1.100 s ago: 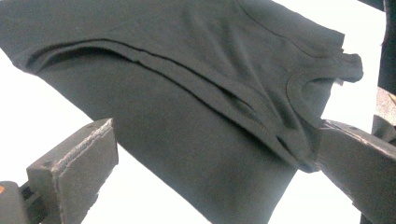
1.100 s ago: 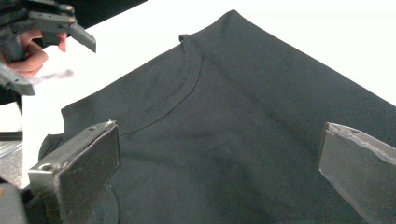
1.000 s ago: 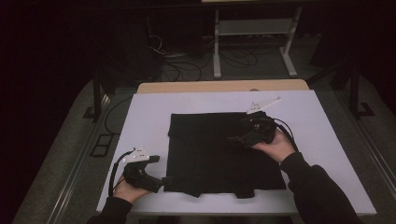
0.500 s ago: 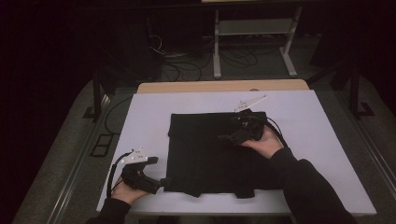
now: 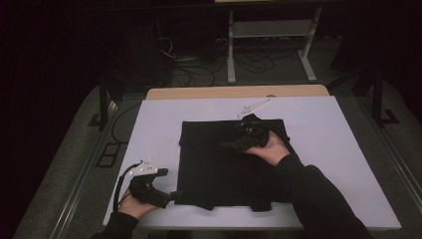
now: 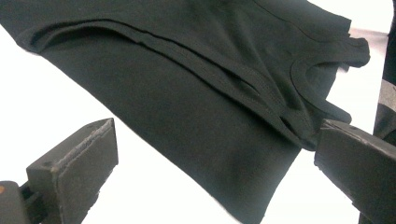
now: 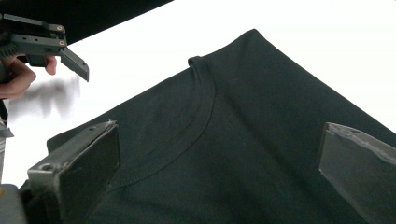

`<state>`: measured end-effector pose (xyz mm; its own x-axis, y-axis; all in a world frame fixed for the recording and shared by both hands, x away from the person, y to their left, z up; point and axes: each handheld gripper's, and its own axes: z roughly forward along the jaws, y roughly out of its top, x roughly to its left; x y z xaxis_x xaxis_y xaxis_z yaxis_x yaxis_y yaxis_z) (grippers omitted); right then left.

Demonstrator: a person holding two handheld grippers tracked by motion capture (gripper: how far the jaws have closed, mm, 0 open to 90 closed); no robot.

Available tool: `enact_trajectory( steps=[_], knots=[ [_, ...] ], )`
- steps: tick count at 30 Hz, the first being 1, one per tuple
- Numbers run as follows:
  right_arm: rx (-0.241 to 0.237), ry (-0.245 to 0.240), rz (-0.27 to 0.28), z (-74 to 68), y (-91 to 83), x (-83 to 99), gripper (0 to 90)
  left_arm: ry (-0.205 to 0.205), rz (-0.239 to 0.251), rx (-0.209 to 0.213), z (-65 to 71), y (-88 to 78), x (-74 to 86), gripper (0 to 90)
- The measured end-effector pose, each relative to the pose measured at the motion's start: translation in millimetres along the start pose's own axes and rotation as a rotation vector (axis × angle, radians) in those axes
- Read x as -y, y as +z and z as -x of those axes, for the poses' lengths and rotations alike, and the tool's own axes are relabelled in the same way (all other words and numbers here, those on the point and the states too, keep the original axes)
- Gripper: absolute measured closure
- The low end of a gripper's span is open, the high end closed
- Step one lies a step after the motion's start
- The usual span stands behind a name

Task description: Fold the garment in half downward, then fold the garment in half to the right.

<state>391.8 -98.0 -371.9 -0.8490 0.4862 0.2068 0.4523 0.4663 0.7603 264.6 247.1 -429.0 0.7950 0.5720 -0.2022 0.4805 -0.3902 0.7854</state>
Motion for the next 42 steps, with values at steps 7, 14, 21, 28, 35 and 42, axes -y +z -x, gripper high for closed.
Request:
enact_trajectory(
  steps=[7,14,21,28,35,42],
  knots=[
    [-0.008,-0.006,-0.003,-1.5,12.3,-5.4,0.0,0.005,-0.014,0.007,1.1,2.4,-0.1,0.0],
    [-0.014,-0.023,-0.016,-0.8,30.2,-14.3,0.0,0.009,-0.043,0.019,1.3,4.8,0.8,0.0],
    [-0.008,-0.023,-0.025,-0.3,40.4,-28.0,0.0,0.016,-0.05,0.025,2.6,5.3,1.1,0.0],
    [0.002,-0.025,-0.02,3.4,51.0,-40.8,0.0,0.019,-0.06,0.025,2.2,4.8,3.3,0.0],
    [0.019,-0.019,-0.026,13.0,57.9,-47.8,0.0,0.028,-0.075,0.024,4.4,6.1,4.3,0.0],
    [0.036,-0.012,-0.032,22.8,67.4,-59.2,0.0,0.029,-0.082,0.026,5.5,7.2,5.2,0.0]
  ],
)
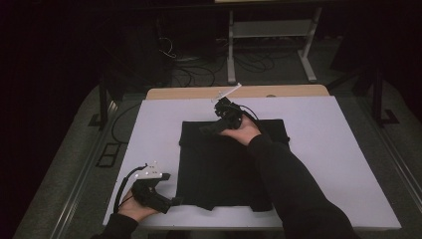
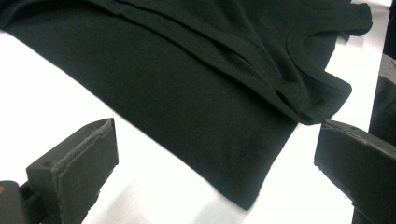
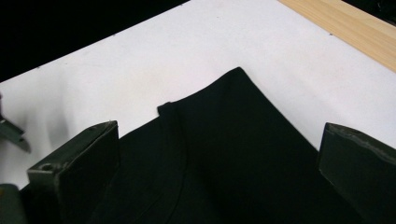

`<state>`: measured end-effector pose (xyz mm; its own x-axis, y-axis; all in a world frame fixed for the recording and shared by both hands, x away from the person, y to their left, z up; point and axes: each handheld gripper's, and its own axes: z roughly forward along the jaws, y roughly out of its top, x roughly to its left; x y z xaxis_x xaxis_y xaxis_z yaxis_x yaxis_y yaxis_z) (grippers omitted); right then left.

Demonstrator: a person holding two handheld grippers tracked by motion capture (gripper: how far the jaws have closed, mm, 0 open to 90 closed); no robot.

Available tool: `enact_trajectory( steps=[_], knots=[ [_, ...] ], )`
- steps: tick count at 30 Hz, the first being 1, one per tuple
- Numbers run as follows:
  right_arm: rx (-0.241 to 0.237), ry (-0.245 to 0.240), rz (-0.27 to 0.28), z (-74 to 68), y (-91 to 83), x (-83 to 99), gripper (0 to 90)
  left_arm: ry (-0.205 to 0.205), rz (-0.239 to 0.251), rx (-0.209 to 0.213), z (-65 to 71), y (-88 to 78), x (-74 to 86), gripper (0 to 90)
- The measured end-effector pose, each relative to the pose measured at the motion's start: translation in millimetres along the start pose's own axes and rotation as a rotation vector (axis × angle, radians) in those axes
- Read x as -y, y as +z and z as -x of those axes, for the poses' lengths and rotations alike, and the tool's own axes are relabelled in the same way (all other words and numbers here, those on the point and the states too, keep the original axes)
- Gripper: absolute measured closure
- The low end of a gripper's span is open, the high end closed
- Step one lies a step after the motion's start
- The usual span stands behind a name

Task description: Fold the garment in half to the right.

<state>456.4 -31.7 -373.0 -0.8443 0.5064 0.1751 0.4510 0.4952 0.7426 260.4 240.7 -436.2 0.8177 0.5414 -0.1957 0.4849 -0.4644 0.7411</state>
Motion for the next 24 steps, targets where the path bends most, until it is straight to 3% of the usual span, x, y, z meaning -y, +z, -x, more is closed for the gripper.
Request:
enact_trajectory(
  steps=[16,19,24],
  knots=[
    [0.007,-0.024,-0.047,3.3,37.3,-23.4,0.0,0.029,-0.061,0.018,7.5,7.0,2.6,0.1],
    [0.007,-0.042,-0.057,3.4,44.7,-28.4,0.0,0.059,-0.095,0.03,9.2,8.8,2.9,4.7],
    [0.006,-0.059,-0.07,3.1,58.1,-36.2,0.0,0.071,-0.113,0.039,11.0,11.1,3.0,7.2]
  ],
)
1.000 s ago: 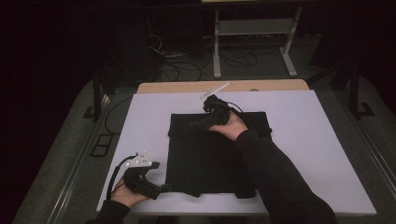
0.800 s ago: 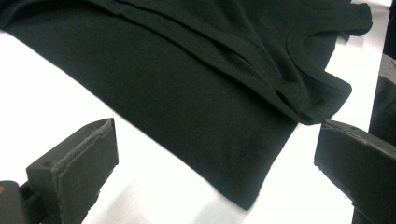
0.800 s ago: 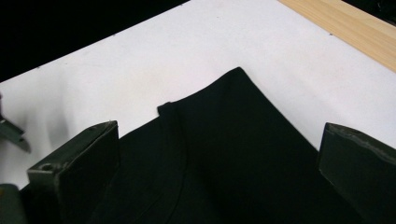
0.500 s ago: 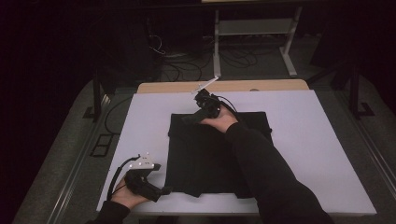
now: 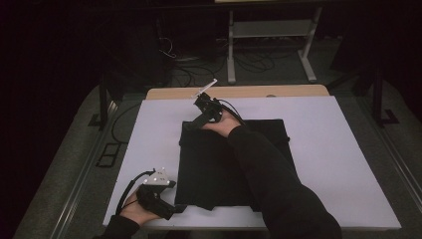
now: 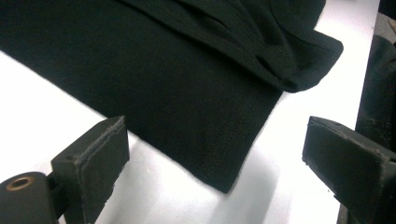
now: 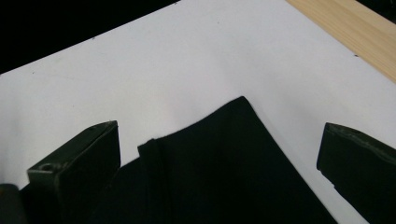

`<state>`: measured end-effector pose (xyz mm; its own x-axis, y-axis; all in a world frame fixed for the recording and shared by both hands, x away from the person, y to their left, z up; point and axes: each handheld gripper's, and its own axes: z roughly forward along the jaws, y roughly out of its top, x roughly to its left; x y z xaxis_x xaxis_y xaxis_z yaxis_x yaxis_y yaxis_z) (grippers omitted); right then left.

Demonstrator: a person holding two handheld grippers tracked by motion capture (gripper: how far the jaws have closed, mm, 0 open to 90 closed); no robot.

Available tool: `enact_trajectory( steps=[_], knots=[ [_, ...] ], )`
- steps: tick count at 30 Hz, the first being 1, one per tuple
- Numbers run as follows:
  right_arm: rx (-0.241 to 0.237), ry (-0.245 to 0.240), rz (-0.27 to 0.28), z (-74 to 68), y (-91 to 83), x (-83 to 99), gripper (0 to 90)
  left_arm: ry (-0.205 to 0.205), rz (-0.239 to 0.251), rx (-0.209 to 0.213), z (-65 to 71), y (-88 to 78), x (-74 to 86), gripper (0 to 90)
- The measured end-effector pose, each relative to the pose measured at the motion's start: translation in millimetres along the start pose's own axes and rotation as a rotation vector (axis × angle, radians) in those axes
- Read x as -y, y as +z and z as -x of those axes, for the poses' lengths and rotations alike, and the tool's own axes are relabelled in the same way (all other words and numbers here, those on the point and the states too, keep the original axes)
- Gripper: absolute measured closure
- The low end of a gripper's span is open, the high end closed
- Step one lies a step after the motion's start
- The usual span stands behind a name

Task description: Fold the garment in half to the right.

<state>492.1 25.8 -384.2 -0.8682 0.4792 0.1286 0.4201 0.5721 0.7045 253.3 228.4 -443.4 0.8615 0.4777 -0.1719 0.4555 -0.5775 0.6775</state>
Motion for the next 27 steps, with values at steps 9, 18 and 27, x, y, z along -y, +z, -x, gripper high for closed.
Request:
enact_trajectory(
  steps=[9,18,27],
  knots=[
    [-0.008,0.007,-0.02,-1.5,24.9,-10.2,0.0,0.03,-0.015,-0.006,3.4,3.0,-0.4,13.3],
    [0.002,0.016,-0.048,1.7,49.1,-10.7,2.6,0.074,-0.008,-0.058,7.7,5.9,-3.8,33.4],
    [0.036,0.04,-0.066,10.1,64.2,-7.4,13.2,0.073,-0.003,-0.041,7.7,7.3,-6.7,57.4]
  ],
)
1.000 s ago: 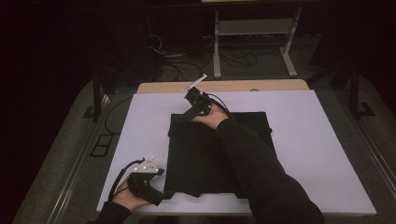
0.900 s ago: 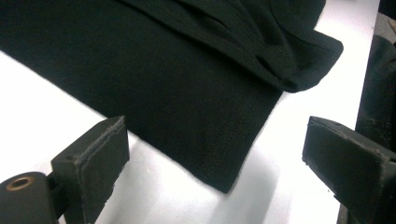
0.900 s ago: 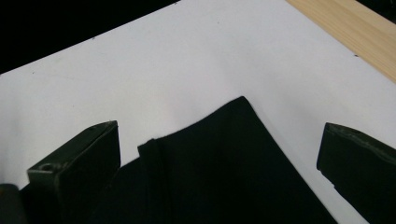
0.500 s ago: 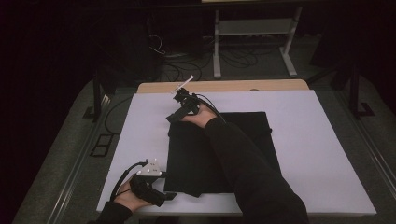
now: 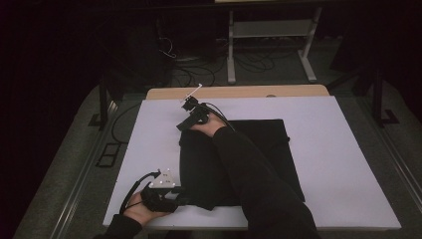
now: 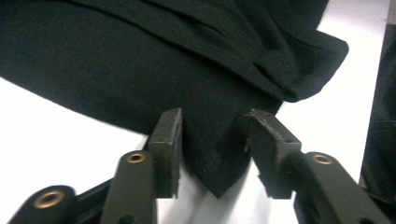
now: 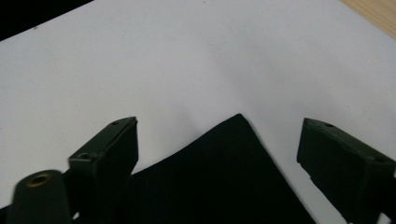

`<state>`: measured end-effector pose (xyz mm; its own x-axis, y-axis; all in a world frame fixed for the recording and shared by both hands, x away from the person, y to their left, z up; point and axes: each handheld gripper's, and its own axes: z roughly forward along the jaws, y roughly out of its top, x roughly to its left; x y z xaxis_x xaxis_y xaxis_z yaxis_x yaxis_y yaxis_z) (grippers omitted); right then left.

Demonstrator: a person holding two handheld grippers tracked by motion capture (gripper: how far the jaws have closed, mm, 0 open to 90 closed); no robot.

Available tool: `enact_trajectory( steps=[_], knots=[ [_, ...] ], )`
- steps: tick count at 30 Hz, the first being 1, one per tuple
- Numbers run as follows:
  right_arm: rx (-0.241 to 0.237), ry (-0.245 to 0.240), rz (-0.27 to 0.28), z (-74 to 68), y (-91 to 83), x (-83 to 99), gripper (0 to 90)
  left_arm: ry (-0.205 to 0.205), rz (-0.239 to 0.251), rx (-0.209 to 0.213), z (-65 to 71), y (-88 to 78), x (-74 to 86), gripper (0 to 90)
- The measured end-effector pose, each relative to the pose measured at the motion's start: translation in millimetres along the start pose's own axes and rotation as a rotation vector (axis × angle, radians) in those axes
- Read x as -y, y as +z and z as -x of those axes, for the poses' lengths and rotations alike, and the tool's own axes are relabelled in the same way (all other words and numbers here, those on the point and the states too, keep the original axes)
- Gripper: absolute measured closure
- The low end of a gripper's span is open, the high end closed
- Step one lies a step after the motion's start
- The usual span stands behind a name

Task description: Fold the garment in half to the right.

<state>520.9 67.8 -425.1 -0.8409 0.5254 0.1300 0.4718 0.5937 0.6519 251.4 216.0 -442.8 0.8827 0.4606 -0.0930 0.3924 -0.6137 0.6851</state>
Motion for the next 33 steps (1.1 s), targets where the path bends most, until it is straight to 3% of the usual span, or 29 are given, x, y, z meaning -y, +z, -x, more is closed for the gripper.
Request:
enact_trajectory(
  steps=[4,9,10,14,18,21,24,27,33],
  knots=[
    [0.008,0.02,-0.015,3.5,7.1,2.2,18.6,-0.005,-0.005,0.035,-1.8,1.0,-2.1,70.5],
    [0.027,0.024,-0.023,4.3,12.6,4.0,27.3,-0.001,-0.004,0.027,-2.3,0.8,-5.3,81.3],
    [0.044,0.023,-0.03,4.0,15.1,4.6,37.2,-0.001,0.003,0.03,-2.8,0.1,-6.5,82.4],
    [0.07,0.002,-0.036,1.8,17.7,4.9,50.0,0.003,0.007,0.037,-3.7,-0.1,-8.5,83.3],
    [0.058,0.004,-0.048,-0.7,17.2,3.4,63.0,0.008,0.023,0.04,-4.3,-1.3,-10.9,83.4],
    [0.041,0.009,-0.066,-2.5,15.9,2.0,79.8,0.007,0.028,0.046,-4.8,-1.1,-12.3,83.5],
    [0.049,0.005,-0.081,-4.7,13.8,1.2,82.8,0.009,0.024,0.05,-4.7,0.3,-13.0,83.5],
    [0.024,0.023,-0.08,-3.9,8.9,0.7,83.2,0.012,0.029,0.052,-4.8,0.0,-13.6,83.5],
    [0.007,0.019,-0.046,-1.6,-12.2,-4.2,83.5,0.005,0.049,0.056,-4.5,-2.6,-15.3,83.5]
  ],
)
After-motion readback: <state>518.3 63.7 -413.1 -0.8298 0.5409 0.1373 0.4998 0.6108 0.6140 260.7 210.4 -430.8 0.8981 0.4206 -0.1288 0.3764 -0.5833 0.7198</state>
